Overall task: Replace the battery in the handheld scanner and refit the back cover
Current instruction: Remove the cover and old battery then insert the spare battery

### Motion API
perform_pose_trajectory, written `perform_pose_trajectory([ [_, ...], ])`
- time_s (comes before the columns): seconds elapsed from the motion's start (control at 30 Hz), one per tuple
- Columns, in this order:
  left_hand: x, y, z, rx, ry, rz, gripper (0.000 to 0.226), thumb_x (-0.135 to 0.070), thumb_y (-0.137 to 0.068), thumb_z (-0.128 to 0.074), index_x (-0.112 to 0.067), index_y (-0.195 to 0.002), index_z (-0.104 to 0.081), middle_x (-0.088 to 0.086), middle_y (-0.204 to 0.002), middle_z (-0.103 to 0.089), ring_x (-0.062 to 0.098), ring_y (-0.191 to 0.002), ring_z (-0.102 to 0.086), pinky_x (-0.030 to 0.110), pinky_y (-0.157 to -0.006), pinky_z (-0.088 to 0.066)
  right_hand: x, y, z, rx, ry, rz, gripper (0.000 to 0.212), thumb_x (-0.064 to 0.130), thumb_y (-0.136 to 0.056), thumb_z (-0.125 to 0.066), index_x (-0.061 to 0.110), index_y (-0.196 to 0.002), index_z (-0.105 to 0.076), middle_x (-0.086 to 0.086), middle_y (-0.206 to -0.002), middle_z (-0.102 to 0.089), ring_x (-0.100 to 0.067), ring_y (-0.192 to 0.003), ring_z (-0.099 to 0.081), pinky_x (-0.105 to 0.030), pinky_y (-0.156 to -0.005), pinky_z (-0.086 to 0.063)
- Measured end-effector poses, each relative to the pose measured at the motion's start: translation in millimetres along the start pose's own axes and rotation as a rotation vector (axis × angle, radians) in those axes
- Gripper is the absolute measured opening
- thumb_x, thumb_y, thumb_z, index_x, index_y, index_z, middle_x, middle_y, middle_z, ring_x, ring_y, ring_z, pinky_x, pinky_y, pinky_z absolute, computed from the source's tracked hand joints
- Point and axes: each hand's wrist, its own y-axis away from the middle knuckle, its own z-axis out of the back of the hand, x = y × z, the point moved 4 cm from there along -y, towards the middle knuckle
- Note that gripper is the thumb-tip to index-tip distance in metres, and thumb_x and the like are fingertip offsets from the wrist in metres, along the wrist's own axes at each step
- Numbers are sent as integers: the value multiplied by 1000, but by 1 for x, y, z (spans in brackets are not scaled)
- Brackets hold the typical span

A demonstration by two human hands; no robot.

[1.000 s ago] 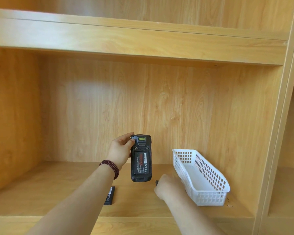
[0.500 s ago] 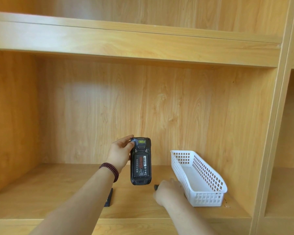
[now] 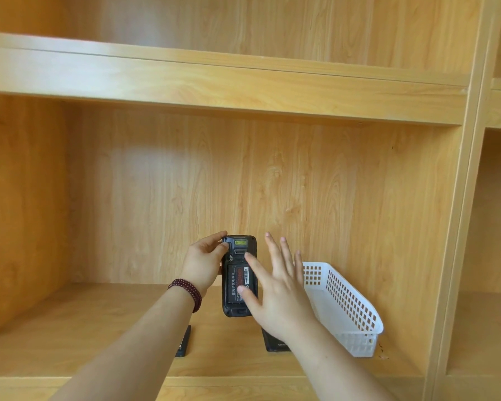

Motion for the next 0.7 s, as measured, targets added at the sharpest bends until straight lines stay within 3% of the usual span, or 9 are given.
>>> perform_pose_trajectory([
  [0.2, -5, 2, -1, -1, -4, -11, 30, -9, -96, -55, -16, -124, -62, 9, -112, -70, 21, -97, -69, 42, -80, -61, 0, 5, -13, 111, 72, 28, 69, 57, -90, -46, 34, -151, -24, -1, -165, 14, -28, -150, 18, -54, -118, 12],
  [0.3, -5, 4, -3, 7, -9, -15, 28, -9, -96, -55, -16, -122, -62, 10, -109, -71, 20, -93, -69, 43, -80, -60, 5, 2, -10, 81, 125, 85, 67, 53, -85, -58, 23, -143, -42, -4, -156, -26, -29, -144, -23, -49, -118, -5],
  [0.37, -6, 5, -5, 13, -12, -19, 28, -8, -96, -55, -17, -122, -62, 9, -107, -71, 19, -91, -70, 41, -79, -61, 9, 1, -9, 51, 121, 153, 64, 46, -83, -64, 17, -138, -49, -2, -144, -42, -25, -133, -37, -46, -115, -22],
  [0.43, -6, 5, -6, 15, -18, -19, 28, -8, -96, -55, -17, -122, -63, 9, -106, -72, 20, -93, -70, 40, -79, -60, 13, 1, -9, 77, 66, 190, 63, 38, -87, -64, 14, -142, -45, -1, -143, -42, -23, -133, -36, -43, -115, -31],
  [0.53, -6, 6, -7, 16, -9, -13, 28, -8, -96, -55, -17, -121, -63, 8, -105, -72, 20, -93, -70, 39, -79, -60, 12, 0, -7, 101, 54, 188, 65, 35, -88, -63, 16, -146, -39, -1, -144, -41, -22, -134, -37, -40, -113, -33],
  [0.7, -6, 8, -11, 31, -33, -22, 29, -8, -96, -55, -18, -122, -63, 8, -106, -72, 21, -96, -70, 40, -82, -60, 13, -2, -7, 78, 146, 183, 74, 40, -75, -68, 17, -141, -45, -1, -128, -52, -24, -118, -50, -42, -101, -44],
])
